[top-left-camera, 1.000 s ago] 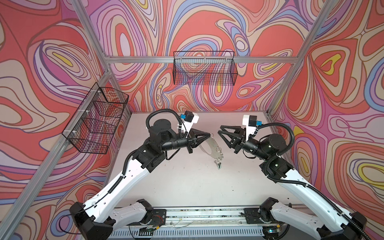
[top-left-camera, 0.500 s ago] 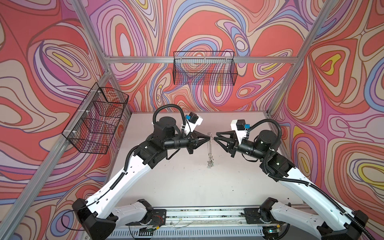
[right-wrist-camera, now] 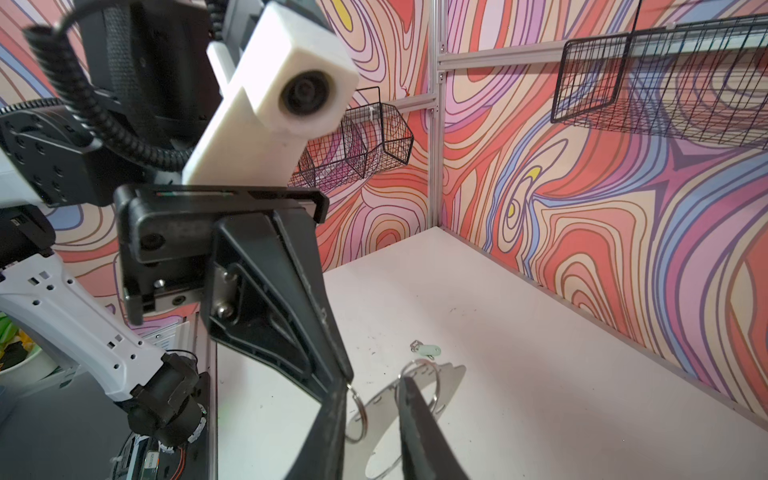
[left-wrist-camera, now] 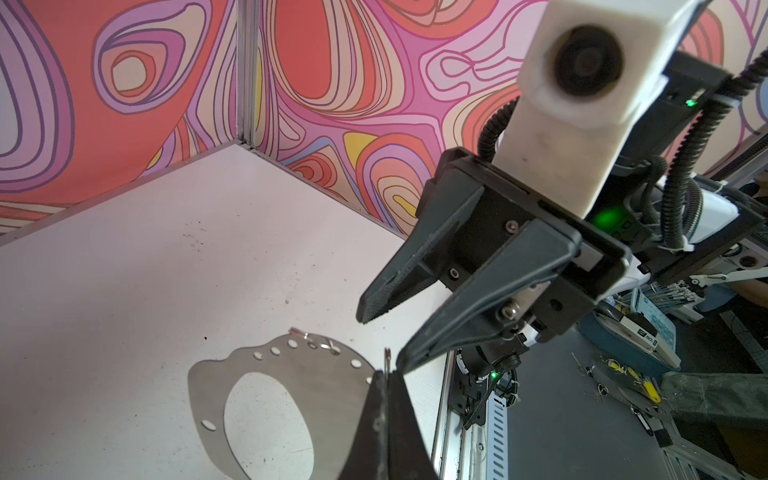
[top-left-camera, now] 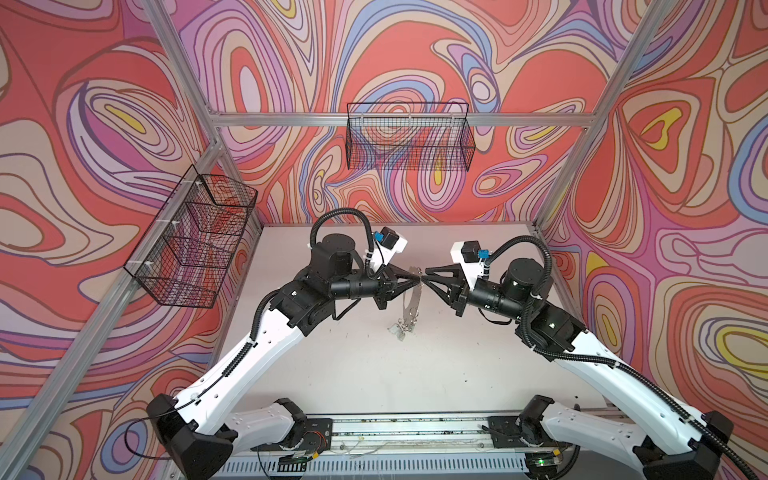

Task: Put the keys on the keyring
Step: 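Regrasp the plate edge with the left gripper next to the right gripper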

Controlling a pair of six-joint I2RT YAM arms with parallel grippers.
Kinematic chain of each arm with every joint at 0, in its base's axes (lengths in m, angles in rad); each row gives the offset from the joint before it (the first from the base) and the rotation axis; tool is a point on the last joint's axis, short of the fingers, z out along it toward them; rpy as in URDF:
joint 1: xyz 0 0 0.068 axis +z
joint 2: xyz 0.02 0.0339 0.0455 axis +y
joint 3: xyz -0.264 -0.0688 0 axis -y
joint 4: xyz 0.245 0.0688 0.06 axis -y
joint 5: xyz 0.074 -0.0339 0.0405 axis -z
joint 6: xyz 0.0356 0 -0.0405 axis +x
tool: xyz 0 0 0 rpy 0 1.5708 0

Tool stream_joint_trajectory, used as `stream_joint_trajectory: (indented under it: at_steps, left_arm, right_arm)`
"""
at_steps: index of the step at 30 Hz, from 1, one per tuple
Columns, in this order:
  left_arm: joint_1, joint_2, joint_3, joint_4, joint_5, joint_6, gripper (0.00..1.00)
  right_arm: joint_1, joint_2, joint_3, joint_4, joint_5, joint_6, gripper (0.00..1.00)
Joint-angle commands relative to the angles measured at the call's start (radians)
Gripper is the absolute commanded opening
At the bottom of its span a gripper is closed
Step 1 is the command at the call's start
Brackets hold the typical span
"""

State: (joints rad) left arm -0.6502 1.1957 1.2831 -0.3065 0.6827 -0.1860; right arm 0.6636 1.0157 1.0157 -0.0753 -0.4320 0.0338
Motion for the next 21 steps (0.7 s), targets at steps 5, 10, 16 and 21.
stream_joint_trajectory:
  at_steps: [5, 10, 16, 21]
  left_arm:
    - [-0.006, -0.014, 0.038, 0.017, 0.025, 0.023, 0.0]
    - [-0.006, -0.012, 0.035, 0.026, 0.042, 0.023, 0.0]
    - [-0.006, -0.011, 0.036, 0.021, 0.052, 0.032, 0.0]
    - [-0.006, -0.001, 0.041, 0.011, 0.057, 0.037, 0.0]
  right_arm:
    - [0.008, 0.0, 0.018, -0.035, 0.01, -0.023, 0.24]
    - [0.008, 0.014, 0.03, -0.045, -0.026, -0.02, 0.22]
    - [0.009, 0.023, 0.037, -0.057, -0.046, -0.021, 0.19]
    - [0.008, 0.021, 0.038, -0.057, -0.054, -0.019, 0.02]
